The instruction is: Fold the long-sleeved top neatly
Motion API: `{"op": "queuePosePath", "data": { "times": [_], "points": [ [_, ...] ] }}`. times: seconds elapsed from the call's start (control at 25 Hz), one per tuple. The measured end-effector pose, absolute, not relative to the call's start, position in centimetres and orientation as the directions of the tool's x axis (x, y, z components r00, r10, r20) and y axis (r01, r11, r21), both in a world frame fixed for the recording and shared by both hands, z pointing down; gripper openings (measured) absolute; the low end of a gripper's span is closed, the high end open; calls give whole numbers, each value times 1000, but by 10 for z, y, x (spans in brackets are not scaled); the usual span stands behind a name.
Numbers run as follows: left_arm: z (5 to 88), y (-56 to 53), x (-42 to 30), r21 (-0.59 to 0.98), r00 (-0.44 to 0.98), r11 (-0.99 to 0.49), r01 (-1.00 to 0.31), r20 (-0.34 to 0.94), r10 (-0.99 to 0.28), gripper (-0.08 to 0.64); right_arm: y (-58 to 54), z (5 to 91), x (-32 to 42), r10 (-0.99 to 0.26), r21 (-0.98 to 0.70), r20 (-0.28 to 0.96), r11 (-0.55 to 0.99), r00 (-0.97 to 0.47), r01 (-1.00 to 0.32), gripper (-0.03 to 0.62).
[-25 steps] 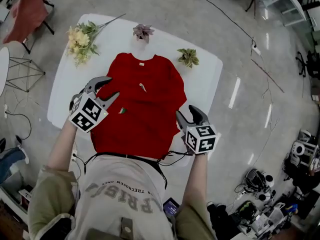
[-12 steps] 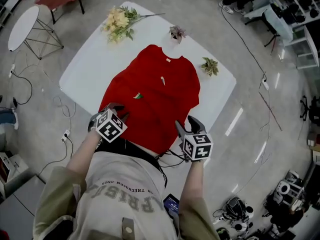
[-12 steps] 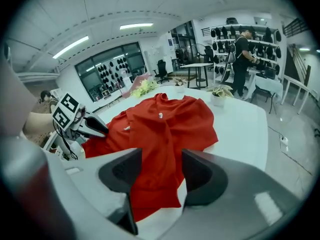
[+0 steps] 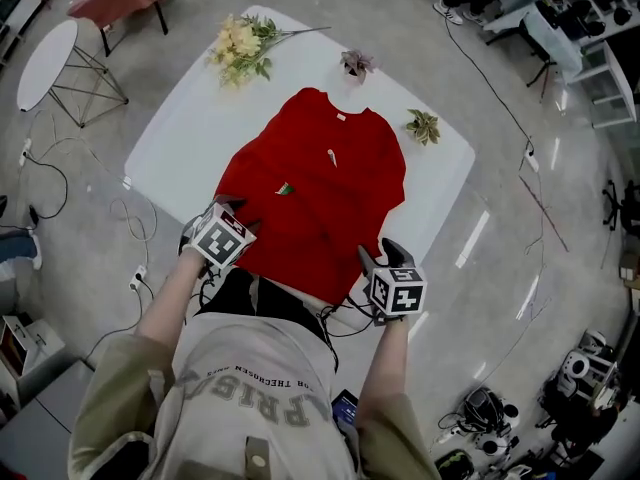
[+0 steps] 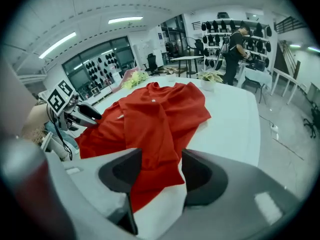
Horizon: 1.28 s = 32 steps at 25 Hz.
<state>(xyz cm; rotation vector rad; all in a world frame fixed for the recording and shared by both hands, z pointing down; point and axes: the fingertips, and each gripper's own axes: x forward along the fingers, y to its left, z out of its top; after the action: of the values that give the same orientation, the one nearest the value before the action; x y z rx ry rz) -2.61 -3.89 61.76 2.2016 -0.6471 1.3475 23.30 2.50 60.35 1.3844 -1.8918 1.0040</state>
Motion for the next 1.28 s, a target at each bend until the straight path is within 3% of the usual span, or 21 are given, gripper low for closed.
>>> {"op": "queuePosePath", "data": {
  "times": [0.12,0.2,0.24,0.36,0.56,0.84,0.92,1.0,1.12,1.16,1.28],
  "points": [
    [631,-30,-9,158,381,-813,-560,921,-83,187,37,614,234,-461,-211,844,182,-273,-960,236],
    [632,-29,-8,131,365,-829,-543,927,-92,114,44,619,234,-428,-198,864,197,-266,-960,223],
    [628,-31,-10,118,370,-829,-546,922,-112,43,46,619,233,-424,-190,867,201,-260,-961,186],
    [606,-40,-24,127,415,-811,-571,897,-151,32,44,605,229,-455,-181,852,210,-259,-961,18],
    [579,-62,-60,110,423,-787,-607,883,-203,29,41,577,215,-508,-232,811,174,-289,-957,18],
    [619,-65,-90,77,303,-770,-634,940,-156,32,60,627,233,-383,-165,907,65,-177,-984,18],
    [626,-63,-93,47,270,-787,-615,950,-154,57,57,633,234,-382,-114,914,85,-138,-990,22],
    [627,-61,-100,31,262,-802,-596,952,-158,165,54,633,233,-397,-79,911,106,-115,-991,61],
    [616,-61,-114,48,307,-810,-584,937,-166,257,52,617,229,-459,-126,874,105,-160,-986,225],
    [610,-60,-120,45,324,-820,-571,930,-175,269,53,609,226,-485,-149,855,108,-183,-983,268],
    [592,-48,-132,-1,373,-888,-460,907,-194,278,65,584,216,-555,-149,807,138,-201,-979,281]
  ]
}}
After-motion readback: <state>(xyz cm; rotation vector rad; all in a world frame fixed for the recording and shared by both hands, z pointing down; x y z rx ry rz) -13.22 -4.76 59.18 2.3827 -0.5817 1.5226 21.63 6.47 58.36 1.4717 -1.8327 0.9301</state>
